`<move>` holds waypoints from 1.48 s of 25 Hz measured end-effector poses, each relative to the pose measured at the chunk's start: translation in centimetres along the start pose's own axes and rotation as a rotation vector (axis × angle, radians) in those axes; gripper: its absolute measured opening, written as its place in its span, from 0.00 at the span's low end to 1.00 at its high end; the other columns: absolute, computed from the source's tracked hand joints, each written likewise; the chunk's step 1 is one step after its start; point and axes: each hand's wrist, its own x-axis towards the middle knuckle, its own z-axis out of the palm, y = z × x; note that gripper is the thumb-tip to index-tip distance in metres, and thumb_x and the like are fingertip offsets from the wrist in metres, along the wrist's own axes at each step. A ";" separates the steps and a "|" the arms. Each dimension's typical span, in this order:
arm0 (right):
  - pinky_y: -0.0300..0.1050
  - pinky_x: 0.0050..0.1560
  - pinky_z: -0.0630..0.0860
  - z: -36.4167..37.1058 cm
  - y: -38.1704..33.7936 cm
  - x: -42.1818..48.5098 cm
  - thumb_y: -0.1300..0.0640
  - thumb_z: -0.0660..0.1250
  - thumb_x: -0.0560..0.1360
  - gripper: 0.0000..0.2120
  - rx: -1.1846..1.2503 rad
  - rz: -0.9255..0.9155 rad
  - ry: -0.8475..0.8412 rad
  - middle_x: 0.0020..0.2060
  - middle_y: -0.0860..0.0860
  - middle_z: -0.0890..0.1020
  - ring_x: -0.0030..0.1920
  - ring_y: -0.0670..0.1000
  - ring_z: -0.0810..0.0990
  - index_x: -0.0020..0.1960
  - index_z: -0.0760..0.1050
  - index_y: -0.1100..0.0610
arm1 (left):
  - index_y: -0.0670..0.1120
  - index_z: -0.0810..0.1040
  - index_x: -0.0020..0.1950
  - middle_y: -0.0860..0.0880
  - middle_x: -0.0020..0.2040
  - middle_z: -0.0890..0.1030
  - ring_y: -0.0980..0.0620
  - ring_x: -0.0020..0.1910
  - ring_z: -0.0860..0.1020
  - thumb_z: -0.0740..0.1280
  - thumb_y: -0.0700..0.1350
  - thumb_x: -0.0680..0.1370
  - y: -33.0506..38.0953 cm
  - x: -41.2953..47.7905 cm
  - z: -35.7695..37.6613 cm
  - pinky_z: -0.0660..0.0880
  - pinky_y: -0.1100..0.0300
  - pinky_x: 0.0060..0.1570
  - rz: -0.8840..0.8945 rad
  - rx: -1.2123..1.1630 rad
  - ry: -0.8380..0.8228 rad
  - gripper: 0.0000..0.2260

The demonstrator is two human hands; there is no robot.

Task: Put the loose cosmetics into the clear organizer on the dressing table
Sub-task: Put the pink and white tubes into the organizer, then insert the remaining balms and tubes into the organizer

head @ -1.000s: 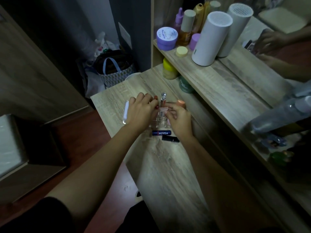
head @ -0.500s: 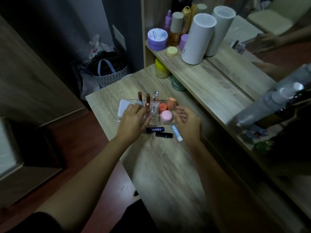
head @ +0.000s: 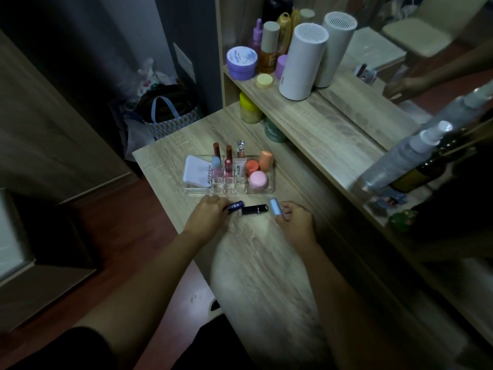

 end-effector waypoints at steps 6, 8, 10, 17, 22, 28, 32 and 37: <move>0.39 0.48 0.76 0.0 0.3 -1.2 0.66 0.68 0.72 0.16 0.102 0.063 0.009 0.53 0.59 0.84 0.50 0.54 0.83 0.60 0.77 0.64 | 0.40 0.75 0.50 0.39 0.45 0.82 0.39 0.45 0.79 0.69 0.41 0.72 -0.3 -1.7 0.3 0.70 0.55 0.40 -0.104 -0.093 -0.044 0.09; 0.37 0.44 0.75 -0.1 -0.1 -1.7 0.66 0.69 0.71 0.17 0.232 0.040 0.066 0.52 0.57 0.84 0.46 0.50 0.82 0.60 0.77 0.63 | 0.44 0.75 0.55 0.46 0.45 0.83 0.46 0.43 0.80 0.71 0.45 0.71 -0.2 -2.0 0.2 0.72 0.59 0.42 -0.208 -0.240 -0.016 0.15; 0.32 0.41 0.75 0.2 -1.2 -1.8 0.63 0.71 0.71 0.17 0.350 0.004 0.076 0.48 0.51 0.85 0.42 0.43 0.81 0.60 0.78 0.59 | 0.47 0.77 0.54 0.53 0.40 0.80 0.56 0.36 0.77 0.73 0.46 0.69 0.2 -1.9 -0.4 0.70 0.68 0.38 -0.303 -0.427 0.071 0.16; 0.33 0.43 0.78 3.1 -6.9 0.2 0.61 0.74 0.69 0.13 0.550 -0.141 -0.011 0.40 0.45 0.83 0.41 0.43 0.82 0.50 0.77 0.51 | 0.45 0.76 0.45 0.51 0.37 0.81 0.57 0.34 0.78 0.72 0.42 0.68 0.3 0.5 -3.3 0.71 0.77 0.31 -0.347 -0.591 0.333 0.09; 0.21 0.39 0.75 5.7 -8.8 2.3 0.62 0.74 0.69 0.13 0.396 -0.244 0.104 0.44 0.49 0.81 0.39 0.34 0.79 0.52 0.78 0.57 | 0.42 0.78 0.48 0.48 0.40 0.82 0.55 0.37 0.77 0.72 0.40 0.70 -0.5 2.3 -3.9 0.67 0.81 0.35 -0.327 -0.526 0.416 0.09; 0.33 0.44 0.77 7.7 -8.9 2.9 0.65 0.72 0.70 0.13 0.299 -0.290 0.057 0.47 0.53 0.84 0.42 0.42 0.80 0.53 0.77 0.58 | 0.40 0.79 0.52 0.42 0.46 0.85 0.46 0.45 0.81 0.70 0.39 0.71 -1.5 3.2 -3.1 0.76 0.57 0.47 -0.306 -0.438 0.360 0.10; 0.47 0.49 0.82 7.8 -8.7 3.0 0.69 0.70 0.70 0.12 0.249 -0.291 0.025 0.47 0.57 0.85 0.43 0.48 0.81 0.53 0.78 0.62 | 0.40 0.79 0.51 0.41 0.46 0.84 0.45 0.43 0.80 0.69 0.39 0.72 -1.8 3.4 -2.2 0.71 0.61 0.43 -0.270 -0.350 0.326 0.09; 0.51 0.52 0.80 7.6 -9.2 2.6 0.69 0.68 0.71 0.12 0.132 -0.306 0.045 0.50 0.59 0.84 0.48 0.55 0.82 0.55 0.78 0.62 | 0.39 0.79 0.53 0.40 0.49 0.82 0.44 0.45 0.80 0.67 0.40 0.74 -1.6 3.6 -1.5 0.73 0.56 0.45 -0.283 -0.318 0.280 0.09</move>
